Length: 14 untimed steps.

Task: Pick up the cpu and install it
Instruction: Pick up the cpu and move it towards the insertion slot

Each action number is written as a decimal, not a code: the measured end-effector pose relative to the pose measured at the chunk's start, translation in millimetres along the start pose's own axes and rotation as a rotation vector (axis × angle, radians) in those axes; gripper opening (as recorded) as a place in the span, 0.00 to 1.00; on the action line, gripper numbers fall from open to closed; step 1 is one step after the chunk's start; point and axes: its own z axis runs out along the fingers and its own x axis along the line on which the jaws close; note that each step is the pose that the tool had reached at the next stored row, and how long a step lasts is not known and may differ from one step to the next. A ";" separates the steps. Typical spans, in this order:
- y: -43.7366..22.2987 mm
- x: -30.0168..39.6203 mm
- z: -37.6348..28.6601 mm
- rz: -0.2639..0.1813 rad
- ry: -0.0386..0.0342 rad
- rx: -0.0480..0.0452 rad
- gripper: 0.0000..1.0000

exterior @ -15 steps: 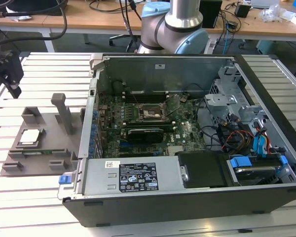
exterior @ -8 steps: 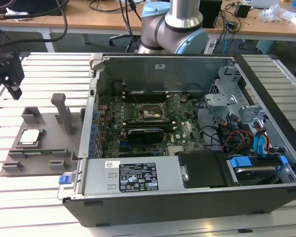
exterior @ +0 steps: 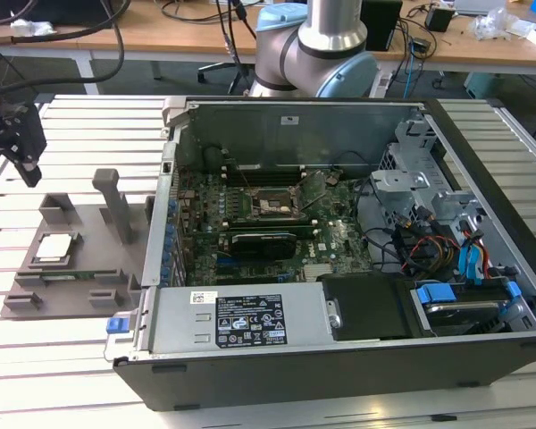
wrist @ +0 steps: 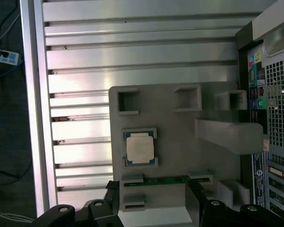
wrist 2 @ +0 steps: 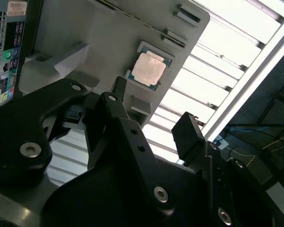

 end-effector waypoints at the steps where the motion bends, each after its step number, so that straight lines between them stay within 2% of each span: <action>1: 0.1 -0.4 0.8 -0.006 -0.0003 -0.0001 0.66; 3: 0.2 -1.0 1.8 -0.025 -0.0008 -0.0005 0.66; 7: 0.3 -2.2 2.5 -0.058 -0.0013 -0.0130 0.66; 14: 0.2 -2.3 2.5 -0.061 -0.0011 -0.0135 0.66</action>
